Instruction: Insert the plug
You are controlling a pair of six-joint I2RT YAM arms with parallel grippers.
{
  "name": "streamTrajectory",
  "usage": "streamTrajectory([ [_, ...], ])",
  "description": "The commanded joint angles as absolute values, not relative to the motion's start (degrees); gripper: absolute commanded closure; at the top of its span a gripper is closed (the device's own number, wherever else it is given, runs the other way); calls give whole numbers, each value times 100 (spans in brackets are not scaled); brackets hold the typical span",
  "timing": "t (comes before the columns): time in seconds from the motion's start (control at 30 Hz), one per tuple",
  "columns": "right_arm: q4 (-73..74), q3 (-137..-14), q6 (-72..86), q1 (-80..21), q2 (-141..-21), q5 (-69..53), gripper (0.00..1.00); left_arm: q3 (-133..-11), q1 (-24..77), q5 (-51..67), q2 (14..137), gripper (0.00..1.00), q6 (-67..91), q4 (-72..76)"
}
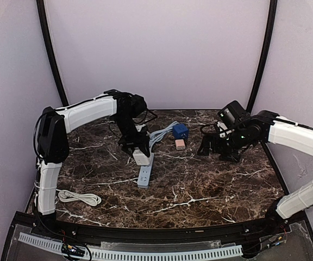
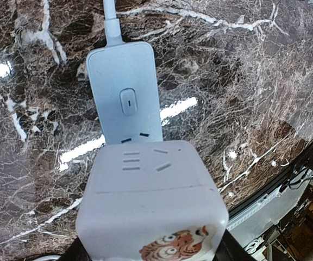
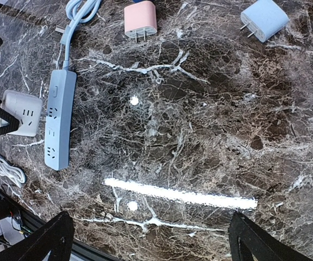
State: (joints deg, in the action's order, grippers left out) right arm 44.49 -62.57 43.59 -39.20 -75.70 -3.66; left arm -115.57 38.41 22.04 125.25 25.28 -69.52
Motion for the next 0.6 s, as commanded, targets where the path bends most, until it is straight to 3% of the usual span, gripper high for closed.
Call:
streamTrajectory([
  [0.0, 4318, -6263, 4343, -3876, -7610, -369, 1, -11661, 3857, 2183, 12528, 99, 2409, -7238],
  [0.57, 4348, -6258, 4339, -3875, -7620, -369, 1, -11675, 3858, 2102, 12671, 99, 2323, -6967],
])
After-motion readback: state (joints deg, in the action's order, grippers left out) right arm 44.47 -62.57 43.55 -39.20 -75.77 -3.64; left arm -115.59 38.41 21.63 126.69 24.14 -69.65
